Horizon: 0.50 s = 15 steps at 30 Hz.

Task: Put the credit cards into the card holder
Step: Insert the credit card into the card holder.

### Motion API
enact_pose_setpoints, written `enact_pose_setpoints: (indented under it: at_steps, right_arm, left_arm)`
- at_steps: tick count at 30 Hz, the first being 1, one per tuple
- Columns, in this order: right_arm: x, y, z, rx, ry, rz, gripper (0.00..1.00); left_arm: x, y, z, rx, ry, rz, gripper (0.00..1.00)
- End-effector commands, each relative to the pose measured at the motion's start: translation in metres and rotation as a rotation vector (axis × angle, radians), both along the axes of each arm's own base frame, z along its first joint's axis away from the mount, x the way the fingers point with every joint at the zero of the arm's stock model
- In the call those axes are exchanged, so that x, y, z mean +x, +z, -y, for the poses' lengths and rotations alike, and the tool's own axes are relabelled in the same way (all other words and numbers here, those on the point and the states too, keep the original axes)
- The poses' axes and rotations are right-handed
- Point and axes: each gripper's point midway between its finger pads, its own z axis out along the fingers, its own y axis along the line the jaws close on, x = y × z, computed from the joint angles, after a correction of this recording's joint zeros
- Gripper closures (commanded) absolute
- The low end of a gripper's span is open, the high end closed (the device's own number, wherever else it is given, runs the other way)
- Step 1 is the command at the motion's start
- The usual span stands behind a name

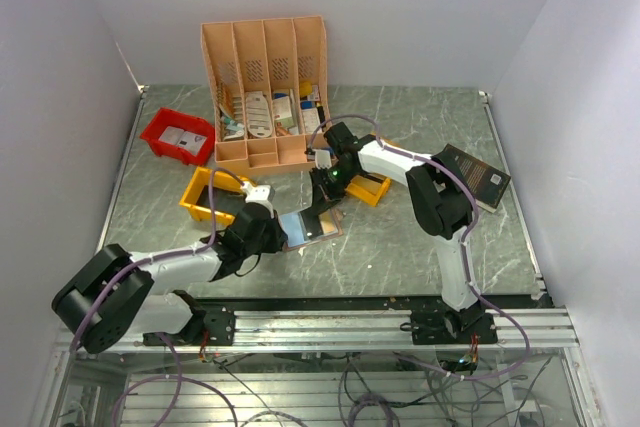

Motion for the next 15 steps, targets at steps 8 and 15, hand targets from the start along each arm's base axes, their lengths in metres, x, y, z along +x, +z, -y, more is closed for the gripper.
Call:
enact_pose_setpoints:
  at_steps: [8, 15]
  right_arm:
    - [-0.006, -0.039, 0.006, -0.088, 0.014, -0.017, 0.93]
    - [-0.006, -0.041, 0.007, -0.086, 0.014, -0.025, 0.92]
  left_arm:
    - [0.019, 0.070, 0.044, -0.223, -0.085, 0.117, 0.88]
    - [0.021, 0.083, 0.087, -0.366, -0.005, 0.110, 0.88]
